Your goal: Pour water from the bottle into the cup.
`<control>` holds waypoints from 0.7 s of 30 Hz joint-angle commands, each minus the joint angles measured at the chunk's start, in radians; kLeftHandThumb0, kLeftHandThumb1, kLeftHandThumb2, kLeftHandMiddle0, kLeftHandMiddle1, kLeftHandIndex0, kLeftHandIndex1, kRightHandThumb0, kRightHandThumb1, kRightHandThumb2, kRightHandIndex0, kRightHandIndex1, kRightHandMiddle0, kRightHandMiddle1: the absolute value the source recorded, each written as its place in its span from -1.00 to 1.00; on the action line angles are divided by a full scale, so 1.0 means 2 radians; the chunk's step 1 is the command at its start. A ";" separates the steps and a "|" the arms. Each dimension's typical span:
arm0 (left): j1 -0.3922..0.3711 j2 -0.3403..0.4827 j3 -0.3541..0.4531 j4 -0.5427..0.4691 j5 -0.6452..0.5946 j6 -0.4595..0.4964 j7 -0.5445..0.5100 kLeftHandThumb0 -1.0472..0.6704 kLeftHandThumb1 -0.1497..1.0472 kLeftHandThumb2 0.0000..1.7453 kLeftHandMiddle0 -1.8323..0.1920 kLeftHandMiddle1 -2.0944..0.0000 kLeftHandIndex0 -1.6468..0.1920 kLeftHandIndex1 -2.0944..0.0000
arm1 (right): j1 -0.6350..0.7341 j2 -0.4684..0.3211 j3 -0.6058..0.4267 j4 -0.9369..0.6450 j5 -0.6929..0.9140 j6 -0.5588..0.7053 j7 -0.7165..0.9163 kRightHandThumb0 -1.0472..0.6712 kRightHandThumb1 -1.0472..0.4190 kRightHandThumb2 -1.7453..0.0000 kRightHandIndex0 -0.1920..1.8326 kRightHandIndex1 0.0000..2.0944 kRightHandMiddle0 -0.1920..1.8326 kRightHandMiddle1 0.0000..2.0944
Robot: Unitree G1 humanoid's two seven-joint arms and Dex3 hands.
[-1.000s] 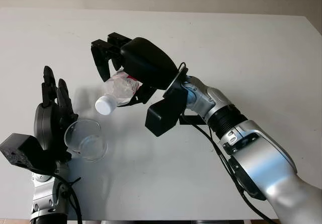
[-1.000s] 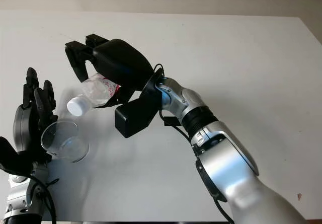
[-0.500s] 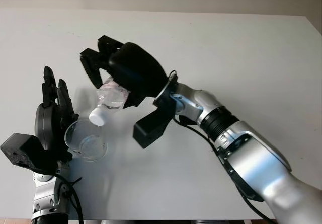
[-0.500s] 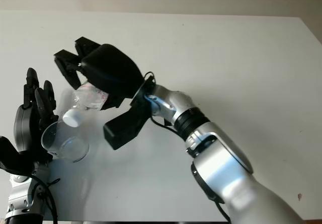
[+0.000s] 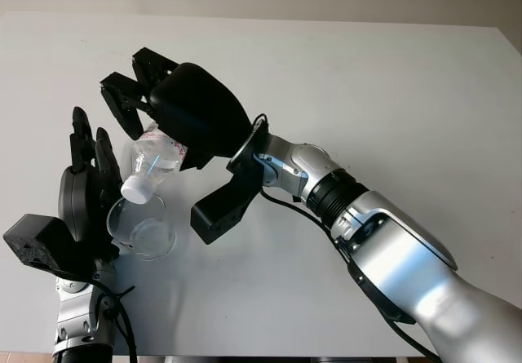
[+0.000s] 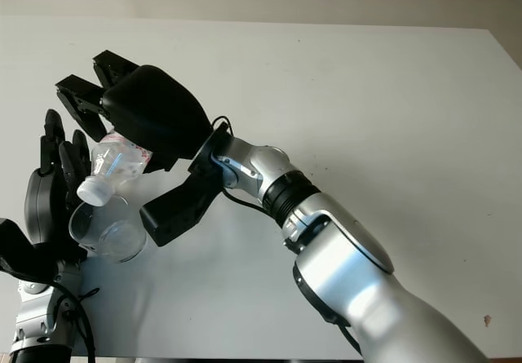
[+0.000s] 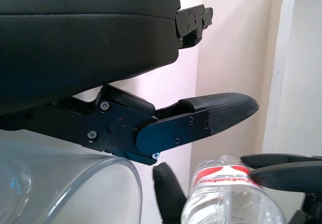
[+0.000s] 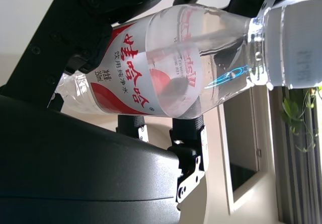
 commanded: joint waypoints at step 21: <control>0.014 -0.016 -0.006 0.015 -0.001 -0.002 -0.003 -0.72 1.00 -0.24 0.98 0.95 1.00 0.97 | -0.035 0.004 0.104 0.024 -0.116 0.104 -0.205 -0.28 -0.92 0.90 0.46 1.00 -0.12 0.94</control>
